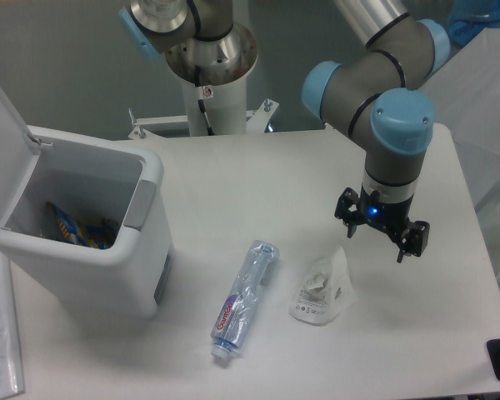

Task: Place the trash in the trash can

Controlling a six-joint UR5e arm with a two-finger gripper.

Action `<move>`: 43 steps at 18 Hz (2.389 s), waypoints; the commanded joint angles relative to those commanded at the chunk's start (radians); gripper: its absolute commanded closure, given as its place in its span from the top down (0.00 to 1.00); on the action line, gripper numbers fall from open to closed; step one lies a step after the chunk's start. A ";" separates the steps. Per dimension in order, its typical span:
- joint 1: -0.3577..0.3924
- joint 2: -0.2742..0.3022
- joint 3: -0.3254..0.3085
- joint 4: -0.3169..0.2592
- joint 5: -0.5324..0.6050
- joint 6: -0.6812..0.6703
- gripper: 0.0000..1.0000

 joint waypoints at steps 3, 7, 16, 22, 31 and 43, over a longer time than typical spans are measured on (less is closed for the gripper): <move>0.000 -0.002 -0.002 0.002 0.000 -0.002 1.00; 0.000 -0.002 -0.003 0.003 -0.003 -0.005 1.00; 0.009 0.002 -0.096 0.104 -0.067 -0.009 1.00; -0.002 -0.014 -0.158 0.161 -0.071 -0.080 1.00; -0.043 -0.090 -0.141 0.182 -0.016 -0.175 1.00; -0.092 -0.130 -0.115 0.190 0.094 -0.192 0.00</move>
